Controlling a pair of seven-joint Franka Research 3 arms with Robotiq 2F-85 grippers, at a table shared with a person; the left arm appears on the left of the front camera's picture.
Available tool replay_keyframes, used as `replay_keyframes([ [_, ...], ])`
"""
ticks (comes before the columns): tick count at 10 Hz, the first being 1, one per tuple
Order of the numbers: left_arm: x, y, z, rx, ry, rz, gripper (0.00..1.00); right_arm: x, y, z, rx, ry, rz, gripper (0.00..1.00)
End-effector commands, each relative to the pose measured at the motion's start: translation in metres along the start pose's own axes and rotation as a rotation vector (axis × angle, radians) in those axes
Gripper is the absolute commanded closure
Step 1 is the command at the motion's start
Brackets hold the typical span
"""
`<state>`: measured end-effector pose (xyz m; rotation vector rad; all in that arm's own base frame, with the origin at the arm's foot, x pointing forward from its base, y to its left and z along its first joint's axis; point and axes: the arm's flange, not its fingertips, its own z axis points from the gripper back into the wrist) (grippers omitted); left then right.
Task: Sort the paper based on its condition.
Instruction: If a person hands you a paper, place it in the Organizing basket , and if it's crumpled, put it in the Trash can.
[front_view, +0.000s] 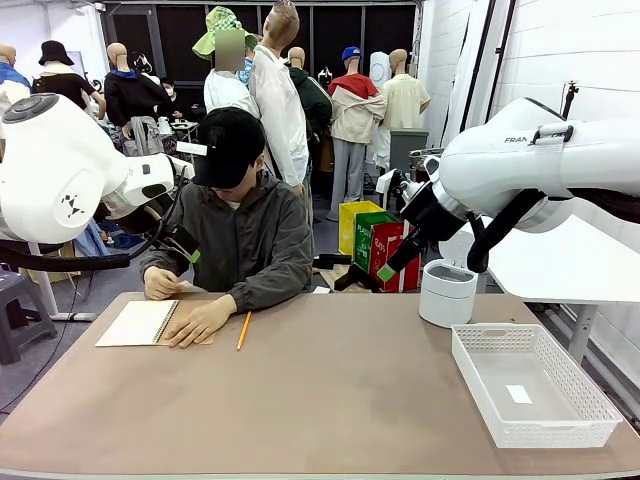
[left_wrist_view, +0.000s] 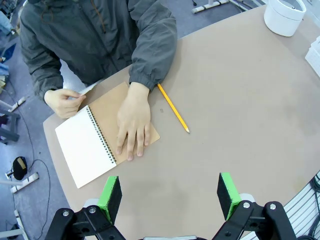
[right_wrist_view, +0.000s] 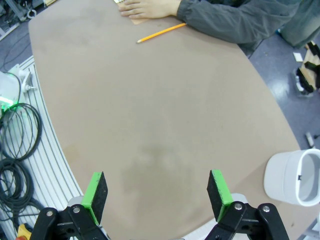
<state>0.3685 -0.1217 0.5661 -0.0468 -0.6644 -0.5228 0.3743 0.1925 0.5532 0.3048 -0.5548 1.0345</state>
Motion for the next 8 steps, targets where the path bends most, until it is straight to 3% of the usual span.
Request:
replay_keyframes([
  [1, 0.0001, 0.0012, 0.0010, -0.002, 0.005, 0.003, 0.00, 0.0003, -0.0001, 0.0004, -0.002, 0.001, 0.002, 0.00],
  [8, 0.0001, 0.0012, 0.0010, -0.002, 0.005, 0.003, 0.00, 0.0003, -0.0001, 0.0004, -0.002, 0.001, 0.002, 0.00],
])
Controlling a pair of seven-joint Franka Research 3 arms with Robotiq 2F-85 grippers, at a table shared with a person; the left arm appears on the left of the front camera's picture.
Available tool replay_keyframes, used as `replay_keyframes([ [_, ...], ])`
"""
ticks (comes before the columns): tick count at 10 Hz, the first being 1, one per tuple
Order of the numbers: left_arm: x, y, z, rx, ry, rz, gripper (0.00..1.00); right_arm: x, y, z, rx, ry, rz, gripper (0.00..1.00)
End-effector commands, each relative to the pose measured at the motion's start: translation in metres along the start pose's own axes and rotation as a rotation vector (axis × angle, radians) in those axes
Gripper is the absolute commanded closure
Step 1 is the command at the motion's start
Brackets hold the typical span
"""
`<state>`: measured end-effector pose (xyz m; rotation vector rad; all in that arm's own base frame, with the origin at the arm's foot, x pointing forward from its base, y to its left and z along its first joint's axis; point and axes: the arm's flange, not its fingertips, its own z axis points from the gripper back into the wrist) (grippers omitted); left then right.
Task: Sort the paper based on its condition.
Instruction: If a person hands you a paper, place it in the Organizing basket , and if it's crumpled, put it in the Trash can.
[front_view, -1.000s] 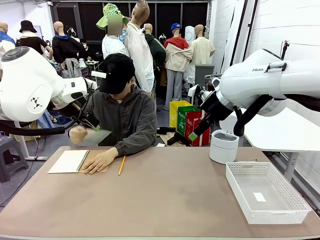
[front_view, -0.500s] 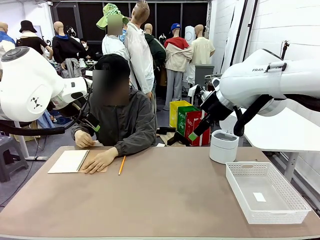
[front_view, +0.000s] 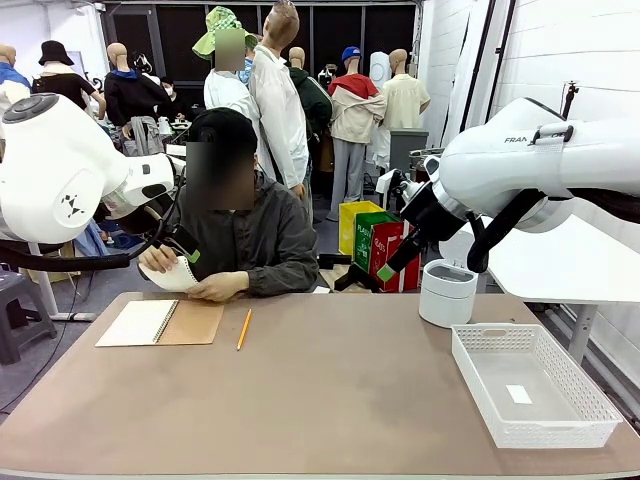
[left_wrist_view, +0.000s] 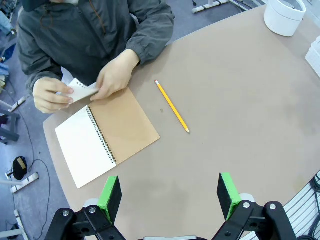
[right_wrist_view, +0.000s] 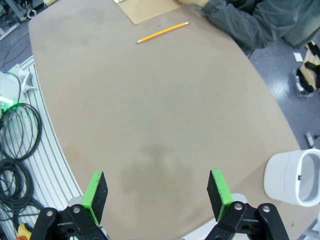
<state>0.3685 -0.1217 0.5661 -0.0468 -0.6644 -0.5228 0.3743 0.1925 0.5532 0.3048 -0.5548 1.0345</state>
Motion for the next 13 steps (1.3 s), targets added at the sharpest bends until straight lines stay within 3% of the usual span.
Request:
replay_keyframes([
  [1, 0.0001, 0.0012, 0.0010, -0.002, 0.005, 0.003, 0.00, 0.0003, -0.0001, 0.0004, -0.002, 0.001, 0.002, 0.00],
  [13, 0.0001, 0.0012, 0.0010, -0.002, 0.005, 0.003, 0.00, 0.0003, -0.0001, 0.0004, -0.002, 0.001, 0.002, 0.00],
])
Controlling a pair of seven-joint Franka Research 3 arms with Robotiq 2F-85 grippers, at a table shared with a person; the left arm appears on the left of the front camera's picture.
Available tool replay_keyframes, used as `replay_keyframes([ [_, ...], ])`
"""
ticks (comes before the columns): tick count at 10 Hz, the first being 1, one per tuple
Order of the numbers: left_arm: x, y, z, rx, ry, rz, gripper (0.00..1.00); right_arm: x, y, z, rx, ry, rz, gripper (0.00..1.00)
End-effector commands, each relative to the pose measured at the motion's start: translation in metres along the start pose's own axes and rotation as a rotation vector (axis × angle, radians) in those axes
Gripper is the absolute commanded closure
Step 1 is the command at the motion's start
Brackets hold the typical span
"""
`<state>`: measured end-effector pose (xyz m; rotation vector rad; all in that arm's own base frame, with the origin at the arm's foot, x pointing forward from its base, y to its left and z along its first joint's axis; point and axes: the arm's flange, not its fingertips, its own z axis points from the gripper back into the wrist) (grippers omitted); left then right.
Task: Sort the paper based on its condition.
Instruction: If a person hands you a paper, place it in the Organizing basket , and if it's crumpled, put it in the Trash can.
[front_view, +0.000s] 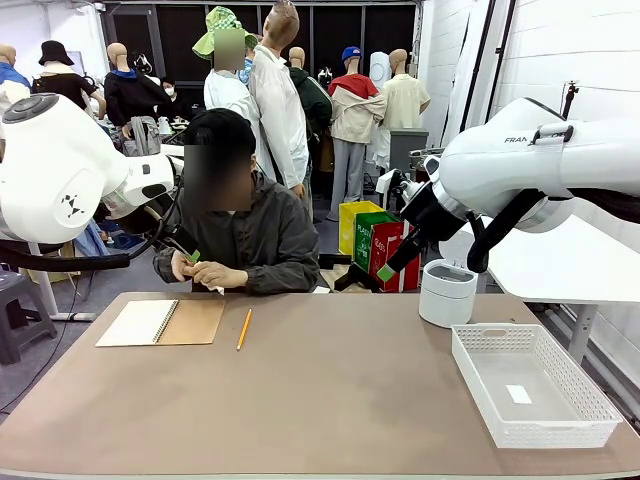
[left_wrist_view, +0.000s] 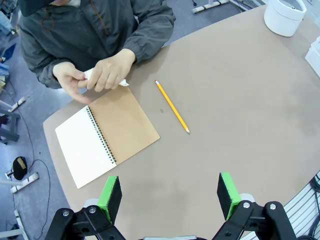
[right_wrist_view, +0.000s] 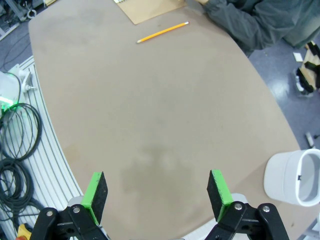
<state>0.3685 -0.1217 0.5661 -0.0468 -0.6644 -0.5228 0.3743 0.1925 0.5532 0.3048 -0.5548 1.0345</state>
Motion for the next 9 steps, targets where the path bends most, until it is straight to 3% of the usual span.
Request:
replay_keyframes([
  [1, 0.0001, 0.0012, 0.0010, -0.002, 0.005, 0.003, 0.00, 0.0003, -0.0001, 0.0004, -0.002, 0.001, 0.002, 0.00],
  [9, 0.0001, 0.0012, 0.0010, -0.002, 0.005, 0.003, 0.00, 0.0003, -0.0001, 0.0004, -0.002, 0.001, 0.002, 0.00],
])
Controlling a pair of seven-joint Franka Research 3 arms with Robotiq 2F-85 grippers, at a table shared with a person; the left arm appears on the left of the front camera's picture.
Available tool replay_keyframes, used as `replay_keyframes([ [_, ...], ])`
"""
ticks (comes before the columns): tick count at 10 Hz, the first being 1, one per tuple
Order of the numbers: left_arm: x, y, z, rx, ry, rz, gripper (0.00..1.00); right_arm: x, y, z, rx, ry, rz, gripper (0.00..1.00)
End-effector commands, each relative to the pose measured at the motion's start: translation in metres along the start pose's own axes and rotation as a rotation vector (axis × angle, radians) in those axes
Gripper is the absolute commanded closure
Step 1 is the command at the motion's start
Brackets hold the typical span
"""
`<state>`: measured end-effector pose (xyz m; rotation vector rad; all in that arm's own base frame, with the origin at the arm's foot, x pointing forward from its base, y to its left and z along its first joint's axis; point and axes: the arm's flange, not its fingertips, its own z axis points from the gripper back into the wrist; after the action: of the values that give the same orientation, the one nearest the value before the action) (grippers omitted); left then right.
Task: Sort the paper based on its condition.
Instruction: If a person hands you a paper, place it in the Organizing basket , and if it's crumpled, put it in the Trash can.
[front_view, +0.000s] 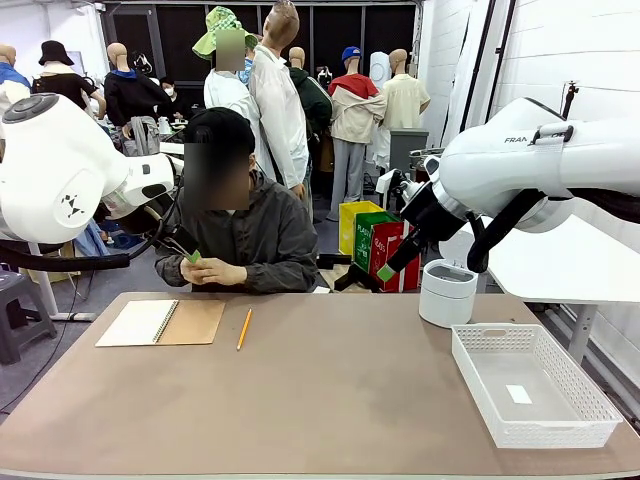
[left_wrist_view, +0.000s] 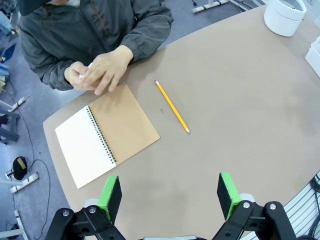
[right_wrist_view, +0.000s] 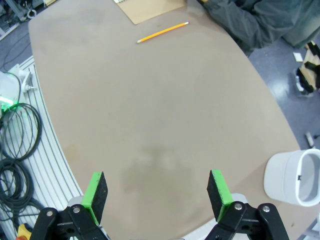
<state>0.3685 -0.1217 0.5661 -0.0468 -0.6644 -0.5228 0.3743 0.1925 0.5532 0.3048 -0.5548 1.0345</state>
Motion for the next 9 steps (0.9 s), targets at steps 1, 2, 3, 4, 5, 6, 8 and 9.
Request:
replay_keyframes([
  [1, 0.0001, 0.0012, 0.0010, -0.002, 0.005, 0.003, 0.00, 0.0003, -0.0001, 0.0004, -0.002, 0.001, 0.002, 0.00],
  [2, 0.0001, 0.0012, 0.0010, -0.002, 0.005, 0.003, 0.00, 0.0003, -0.0001, 0.0004, -0.002, 0.001, 0.002, 0.00],
  [3, 0.0001, 0.0012, 0.0010, -0.002, 0.005, 0.003, 0.00, 0.0003, -0.0001, 0.0004, -0.002, 0.001, 0.002, 0.00],
  [4, 0.0001, 0.0012, 0.0010, -0.002, 0.005, 0.003, 0.00, 0.0003, -0.0001, 0.0004, -0.002, 0.001, 0.002, 0.00],
  [5, 0.0001, 0.0012, 0.0010, -0.002, 0.005, 0.003, 0.00, 0.0003, -0.0001, 0.0004, -0.002, 0.001, 0.002, 0.00],
  [6, 0.0001, 0.0012, 0.0010, -0.002, 0.005, 0.003, 0.00, 0.0003, -0.0001, 0.0004, -0.002, 0.001, 0.002, 0.00],
  [8, 0.0001, 0.0012, 0.0010, -0.002, 0.005, 0.003, 0.00, 0.0003, -0.0001, 0.0004, -0.002, 0.001, 0.002, 0.00],
  [9, 0.0001, 0.0012, 0.0010, -0.002, 0.005, 0.003, 0.00, 0.0003, -0.0001, 0.0004, -0.002, 0.001, 0.002, 0.00],
])
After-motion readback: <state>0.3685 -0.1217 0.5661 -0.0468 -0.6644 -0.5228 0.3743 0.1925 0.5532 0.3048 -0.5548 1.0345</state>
